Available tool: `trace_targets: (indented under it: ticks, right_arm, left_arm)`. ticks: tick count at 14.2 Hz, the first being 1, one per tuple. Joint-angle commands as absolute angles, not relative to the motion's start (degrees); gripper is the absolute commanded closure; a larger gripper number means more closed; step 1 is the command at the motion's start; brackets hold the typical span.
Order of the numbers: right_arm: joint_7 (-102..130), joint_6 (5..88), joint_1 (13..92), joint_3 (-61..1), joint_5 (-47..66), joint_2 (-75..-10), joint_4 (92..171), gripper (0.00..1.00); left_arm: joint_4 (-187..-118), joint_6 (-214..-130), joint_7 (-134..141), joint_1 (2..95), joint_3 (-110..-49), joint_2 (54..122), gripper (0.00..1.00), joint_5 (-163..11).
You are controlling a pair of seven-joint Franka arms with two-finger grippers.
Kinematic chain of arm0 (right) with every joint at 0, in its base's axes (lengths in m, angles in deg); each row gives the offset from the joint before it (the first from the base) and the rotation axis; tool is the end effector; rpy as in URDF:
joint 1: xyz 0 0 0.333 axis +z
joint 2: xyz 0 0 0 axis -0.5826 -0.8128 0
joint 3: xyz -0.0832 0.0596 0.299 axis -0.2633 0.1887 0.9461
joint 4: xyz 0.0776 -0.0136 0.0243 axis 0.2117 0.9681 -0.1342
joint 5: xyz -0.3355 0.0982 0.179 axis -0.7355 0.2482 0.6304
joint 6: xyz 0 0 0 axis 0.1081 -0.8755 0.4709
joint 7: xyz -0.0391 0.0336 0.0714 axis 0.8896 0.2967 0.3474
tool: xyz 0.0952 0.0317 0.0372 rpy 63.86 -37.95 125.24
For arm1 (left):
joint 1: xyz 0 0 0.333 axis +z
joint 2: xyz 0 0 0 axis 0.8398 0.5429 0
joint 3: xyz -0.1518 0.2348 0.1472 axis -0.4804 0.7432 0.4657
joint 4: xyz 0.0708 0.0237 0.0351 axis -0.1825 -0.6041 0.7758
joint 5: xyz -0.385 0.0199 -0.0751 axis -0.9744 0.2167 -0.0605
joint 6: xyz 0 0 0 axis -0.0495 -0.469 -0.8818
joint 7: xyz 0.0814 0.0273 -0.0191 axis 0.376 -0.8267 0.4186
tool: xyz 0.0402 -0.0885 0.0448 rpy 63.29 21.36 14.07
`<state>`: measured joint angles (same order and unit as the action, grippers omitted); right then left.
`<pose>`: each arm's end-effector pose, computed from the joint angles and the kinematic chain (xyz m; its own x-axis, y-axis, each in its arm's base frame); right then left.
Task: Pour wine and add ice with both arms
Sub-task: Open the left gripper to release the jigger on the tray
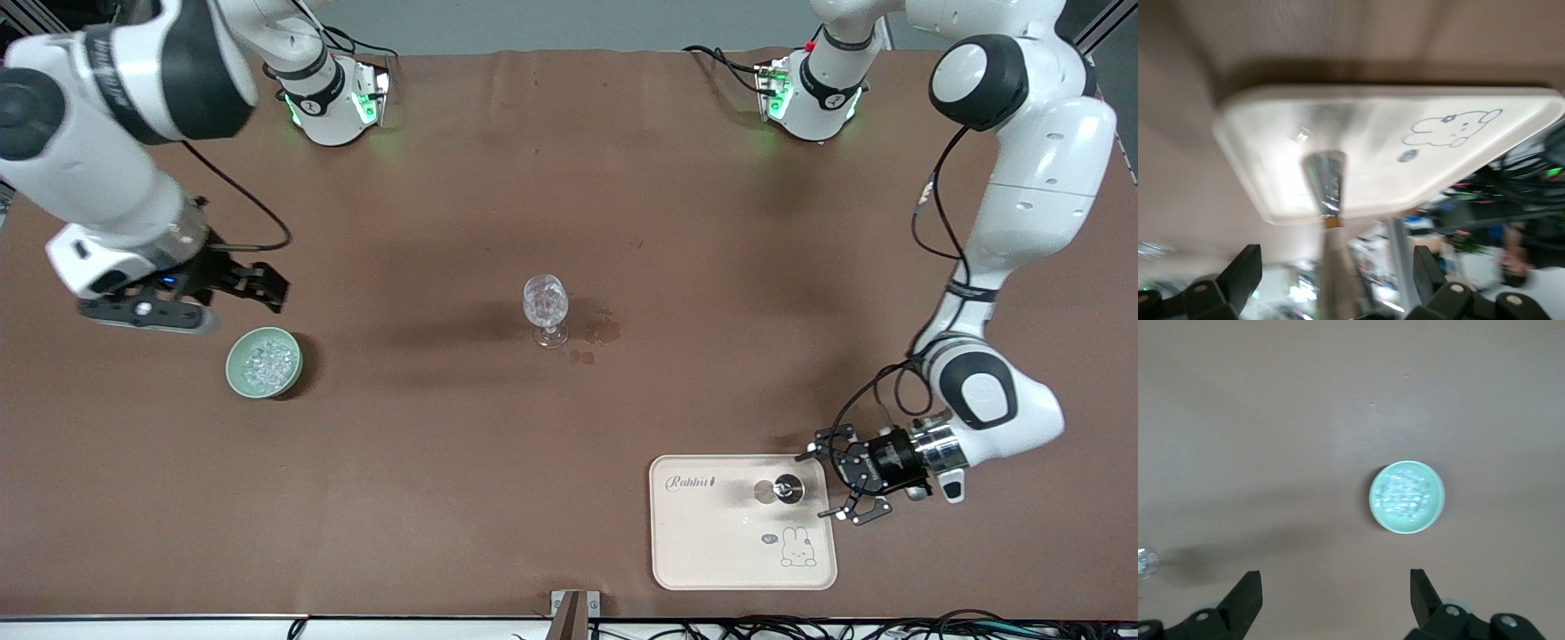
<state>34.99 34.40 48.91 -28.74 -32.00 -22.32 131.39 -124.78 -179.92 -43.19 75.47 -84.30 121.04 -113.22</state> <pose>0.5786 0.0859 0.5428 0.9933 -0.1044 0.0489 -0.1078 -0.9915 0.0724 0.7544 -0.0058 0.1801 0.1180 0.5764 -0.8086 0.9768 0.0794 0.1991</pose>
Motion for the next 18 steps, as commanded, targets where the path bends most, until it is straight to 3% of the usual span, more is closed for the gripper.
trace_targets:
  ticks: [1, 4, 11, 18]
  right_arm:
    - [32.3, 31.8, 43.1, -27.6, -31.3, -17.8, 134.0, 0.00]
    - [29.3, 26.8, 39.4, -27.7, -31.1, -16.2, 132.0, 0.00]
    - [22.4, 18.7, 36.8, -28.3, -27.8, -17.8, 118.0, 0.00]
    - [16.4, 18.7, 37.8, -27.8, -28.0, -17.9, 122.2, 0.00]
  left_arm:
    - [-126.9, -175.1, -43.0, 76.8, -84.7, 115.4, 0.00, -96.5]
    - [-126.8, -169.8, -43.0, 75.9, -84.6, 110.8, 0.00, -87.0]
    - [-126.5, -155.9, -37.6, 75.8, -87.7, 99.1, 0.00, -72.7]
    - [-126.7, -145.3, -22.0, 74.5, -91.3, 85.0, 0.00, -61.2]
